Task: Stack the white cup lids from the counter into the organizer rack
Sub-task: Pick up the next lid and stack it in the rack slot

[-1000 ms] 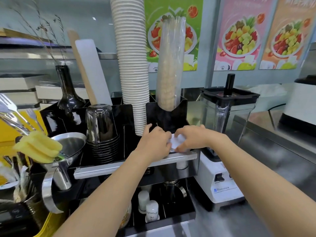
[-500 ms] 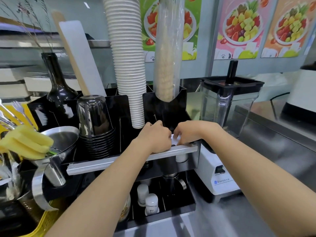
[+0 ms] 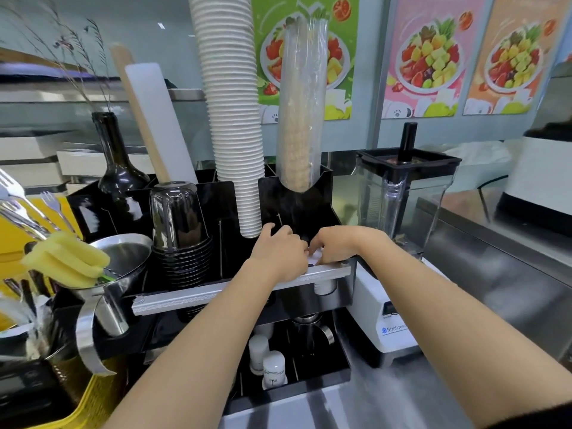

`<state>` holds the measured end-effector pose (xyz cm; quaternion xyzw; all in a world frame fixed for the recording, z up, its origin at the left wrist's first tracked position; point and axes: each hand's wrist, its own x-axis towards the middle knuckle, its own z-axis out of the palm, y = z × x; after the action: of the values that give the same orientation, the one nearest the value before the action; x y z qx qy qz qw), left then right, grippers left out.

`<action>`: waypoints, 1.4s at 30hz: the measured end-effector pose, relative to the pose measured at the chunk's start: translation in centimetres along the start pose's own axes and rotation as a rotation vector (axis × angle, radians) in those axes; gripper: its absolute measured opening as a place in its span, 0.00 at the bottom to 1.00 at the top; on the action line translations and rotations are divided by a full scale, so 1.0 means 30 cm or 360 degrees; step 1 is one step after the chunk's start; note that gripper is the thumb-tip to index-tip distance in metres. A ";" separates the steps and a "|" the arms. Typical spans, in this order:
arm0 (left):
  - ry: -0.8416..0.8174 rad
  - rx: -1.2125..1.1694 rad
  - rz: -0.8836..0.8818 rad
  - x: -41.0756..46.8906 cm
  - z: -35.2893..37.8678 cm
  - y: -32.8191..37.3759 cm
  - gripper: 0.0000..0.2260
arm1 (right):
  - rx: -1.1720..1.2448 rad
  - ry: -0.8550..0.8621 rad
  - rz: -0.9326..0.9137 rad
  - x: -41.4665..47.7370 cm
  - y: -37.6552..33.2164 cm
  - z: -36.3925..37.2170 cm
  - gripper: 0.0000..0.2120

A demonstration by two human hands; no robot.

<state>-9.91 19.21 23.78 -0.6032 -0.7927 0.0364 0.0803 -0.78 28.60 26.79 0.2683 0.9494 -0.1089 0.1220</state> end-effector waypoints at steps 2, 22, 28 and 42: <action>0.0044 -0.0028 0.0004 -0.004 0.006 -0.003 0.15 | 0.0067 0.0032 -0.0014 -0.008 0.004 0.002 0.18; 0.0647 -0.0338 -0.0073 -0.223 0.020 -0.039 0.25 | 0.0180 0.0861 -0.0091 -0.115 0.039 0.117 0.24; 0.0715 -0.0522 -0.0233 -0.521 0.100 -0.014 0.31 | 0.0265 0.1405 -0.0253 -0.283 -0.049 0.268 0.27; 0.0355 -0.0730 -0.0575 -1.043 0.421 0.114 0.33 | 0.0515 0.0541 -0.0518 -0.530 -0.339 0.866 0.37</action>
<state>-0.69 -9.47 8.22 -0.4552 -0.8609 -0.2246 0.0336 11.41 5.38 8.24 0.1428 0.9571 -0.2306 -0.1024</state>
